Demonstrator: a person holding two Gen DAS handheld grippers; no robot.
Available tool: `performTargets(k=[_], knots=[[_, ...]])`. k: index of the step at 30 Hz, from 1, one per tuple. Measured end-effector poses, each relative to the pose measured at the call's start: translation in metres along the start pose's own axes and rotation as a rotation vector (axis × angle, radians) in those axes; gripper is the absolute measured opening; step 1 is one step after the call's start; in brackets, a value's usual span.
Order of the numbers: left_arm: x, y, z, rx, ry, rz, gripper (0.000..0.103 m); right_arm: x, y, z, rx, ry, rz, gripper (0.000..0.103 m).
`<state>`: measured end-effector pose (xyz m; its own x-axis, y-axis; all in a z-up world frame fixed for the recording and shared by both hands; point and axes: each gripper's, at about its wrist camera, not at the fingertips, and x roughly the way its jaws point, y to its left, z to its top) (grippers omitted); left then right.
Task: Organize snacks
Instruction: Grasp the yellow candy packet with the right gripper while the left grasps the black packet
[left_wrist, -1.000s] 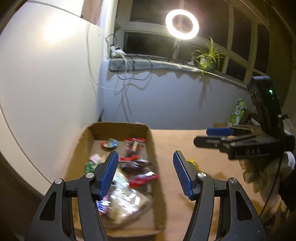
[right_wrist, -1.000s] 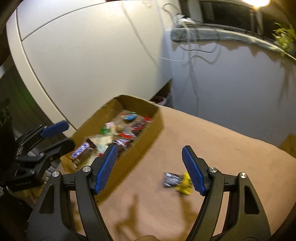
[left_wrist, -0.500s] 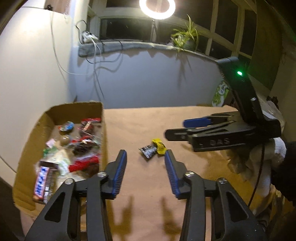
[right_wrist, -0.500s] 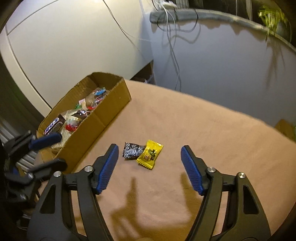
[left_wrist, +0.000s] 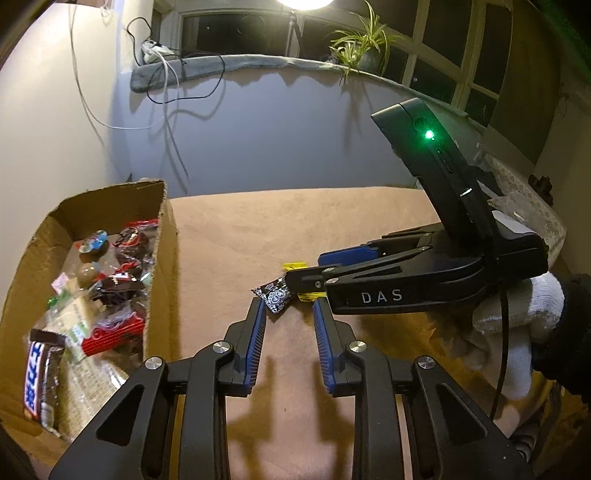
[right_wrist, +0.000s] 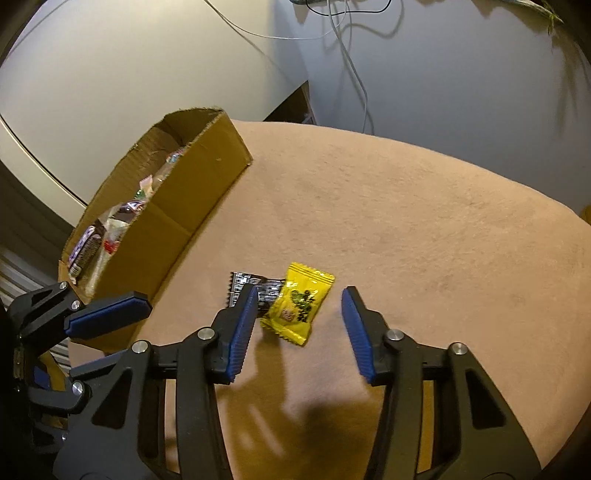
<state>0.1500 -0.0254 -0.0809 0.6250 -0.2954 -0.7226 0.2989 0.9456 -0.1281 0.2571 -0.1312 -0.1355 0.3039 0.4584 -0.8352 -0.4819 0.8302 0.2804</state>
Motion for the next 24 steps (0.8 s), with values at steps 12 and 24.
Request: performTargets(k=[12, 24], knots=[[0.039, -0.018, 0.009, 0.060, 0.059, 0.022, 0.024, 0.000, -0.010, 0.001, -0.102, 0.031, -0.029, 0.025], [0.070, -0.024, 0.021, 0.115, 0.100, 0.042, 0.055, -0.010, -0.035, 0.000, -0.112, 0.027, -0.050, 0.025]])
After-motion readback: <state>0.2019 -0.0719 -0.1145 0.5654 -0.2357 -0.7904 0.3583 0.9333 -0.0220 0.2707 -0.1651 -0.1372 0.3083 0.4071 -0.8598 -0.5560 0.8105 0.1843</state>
